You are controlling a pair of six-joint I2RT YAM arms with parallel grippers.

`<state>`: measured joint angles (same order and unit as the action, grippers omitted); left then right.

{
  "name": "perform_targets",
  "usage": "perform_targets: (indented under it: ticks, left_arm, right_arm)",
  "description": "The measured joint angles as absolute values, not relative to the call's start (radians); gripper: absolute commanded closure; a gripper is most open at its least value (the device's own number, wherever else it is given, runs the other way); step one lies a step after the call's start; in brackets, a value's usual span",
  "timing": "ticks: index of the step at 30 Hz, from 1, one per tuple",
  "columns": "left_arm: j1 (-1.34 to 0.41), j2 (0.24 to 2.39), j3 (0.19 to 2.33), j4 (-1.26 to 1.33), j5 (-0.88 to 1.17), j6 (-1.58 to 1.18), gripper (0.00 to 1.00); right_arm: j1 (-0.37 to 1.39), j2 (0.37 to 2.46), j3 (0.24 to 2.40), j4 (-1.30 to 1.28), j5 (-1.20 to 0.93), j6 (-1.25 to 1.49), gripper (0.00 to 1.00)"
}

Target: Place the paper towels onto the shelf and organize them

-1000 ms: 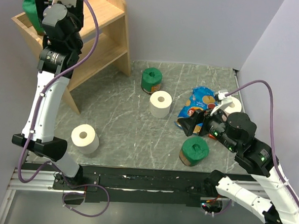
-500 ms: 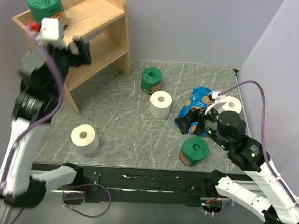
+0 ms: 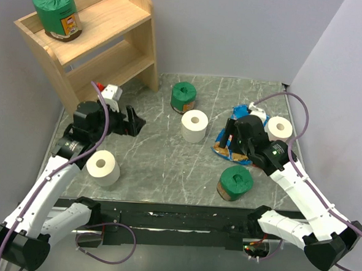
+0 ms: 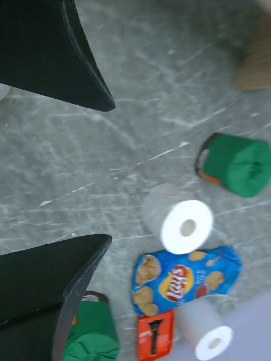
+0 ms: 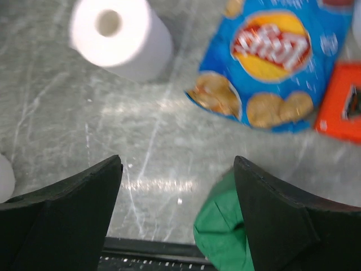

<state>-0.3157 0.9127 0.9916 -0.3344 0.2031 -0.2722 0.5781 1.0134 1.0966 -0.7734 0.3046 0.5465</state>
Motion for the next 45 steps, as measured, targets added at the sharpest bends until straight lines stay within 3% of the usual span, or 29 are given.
perform_targets:
  ticks: [8,32,45]
  left_arm:
    - [-0.318,0.852,0.87,-0.29,0.307,-0.319,0.04]
    - [-0.381,0.849,0.868,-0.3,0.237,-0.308,0.04]
    - [-0.389,0.854,0.868,-0.304,0.219,-0.301,0.04]
  right_arm:
    - [0.571,0.983,1.04,-0.989,0.294,0.765,0.23]
    - [0.571,0.986,0.84,-0.99,0.226,0.916,0.32]
    - [0.598,1.057,0.812,-0.908,0.222,0.846,0.51]
